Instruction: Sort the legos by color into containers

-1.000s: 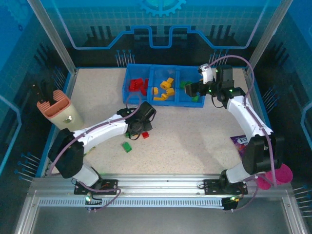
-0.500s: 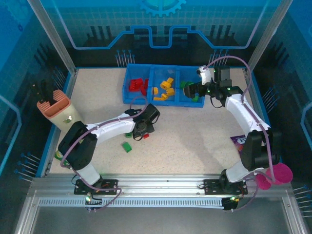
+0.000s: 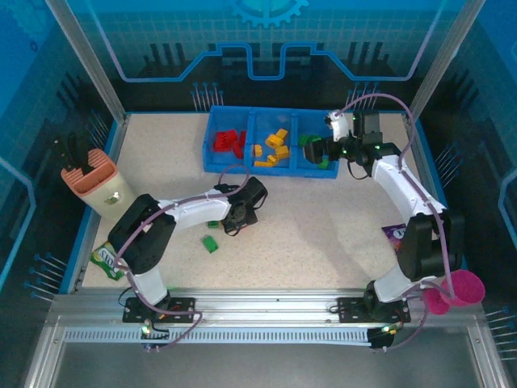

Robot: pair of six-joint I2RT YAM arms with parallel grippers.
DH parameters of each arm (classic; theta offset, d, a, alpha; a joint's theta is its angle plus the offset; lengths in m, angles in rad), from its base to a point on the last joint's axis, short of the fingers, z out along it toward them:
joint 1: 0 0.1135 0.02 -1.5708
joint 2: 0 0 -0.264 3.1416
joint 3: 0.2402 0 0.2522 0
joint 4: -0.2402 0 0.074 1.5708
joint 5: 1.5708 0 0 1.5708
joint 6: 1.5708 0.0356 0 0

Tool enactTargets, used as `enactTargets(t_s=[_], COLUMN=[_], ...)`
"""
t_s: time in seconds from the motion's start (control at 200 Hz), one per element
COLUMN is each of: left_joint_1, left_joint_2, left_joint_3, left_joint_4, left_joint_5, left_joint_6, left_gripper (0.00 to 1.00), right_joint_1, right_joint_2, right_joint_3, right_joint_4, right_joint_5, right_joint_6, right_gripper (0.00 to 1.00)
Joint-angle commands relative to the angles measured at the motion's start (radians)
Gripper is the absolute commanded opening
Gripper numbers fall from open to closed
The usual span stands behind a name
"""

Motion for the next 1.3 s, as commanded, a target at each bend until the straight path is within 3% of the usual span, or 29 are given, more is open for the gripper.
enactTargets(t_s=[0.0, 0.16, 0.47, 0.58, 0.851, 1.046, 1.296], left_joint_1=[0.003, 0.018, 0.029, 0.08, 0.227, 0.318, 0.383], left_joint_2=[0.024, 0.04, 0.048, 0.002, -0.109, -0.026, 0.209], left_joint_3=[0.001, -0.013, -0.005, 0.021, 0.244, 0.383, 0.591], left_joint_4=[0.01, 0.031, 0.019, 0.002, -0.052, 0.022, 0.065], left_joint_5=[0.028, 0.082, 0.086, 0.088, -0.036, -0.07, -0.048], left_joint_6=[-0.008, -0.02, 0.02, 0.059, 0.296, 0.401, 0.479], left_gripper=[0.47, 0.4, 0.27, 0.24, 0.24, 0.24, 0.23], right_joint_1=[0.014, 0.014, 0.015, 0.014, 0.016, 0.018, 0.016], right_joint_2=[0.014, 0.017, 0.036, 0.033, 0.039, 0.053, 0.071], right_joint_3=[0.032, 0.034, 0.063, 0.051, 0.043, 0.052, 0.097], right_joint_4=[-0.013, -0.016, -0.032, -0.028, -0.021, -0.027, -0.063], right_joint_5=[-0.022, -0.01, -0.023, -0.019, -0.02, -0.023, -0.02], right_joint_6=[-0.006, -0.001, 0.002, 0.0, 0.002, 0.0, -0.003], right_gripper=[1.0, 1.0, 1.0, 1.0, 1.0, 1.0, 1.0])
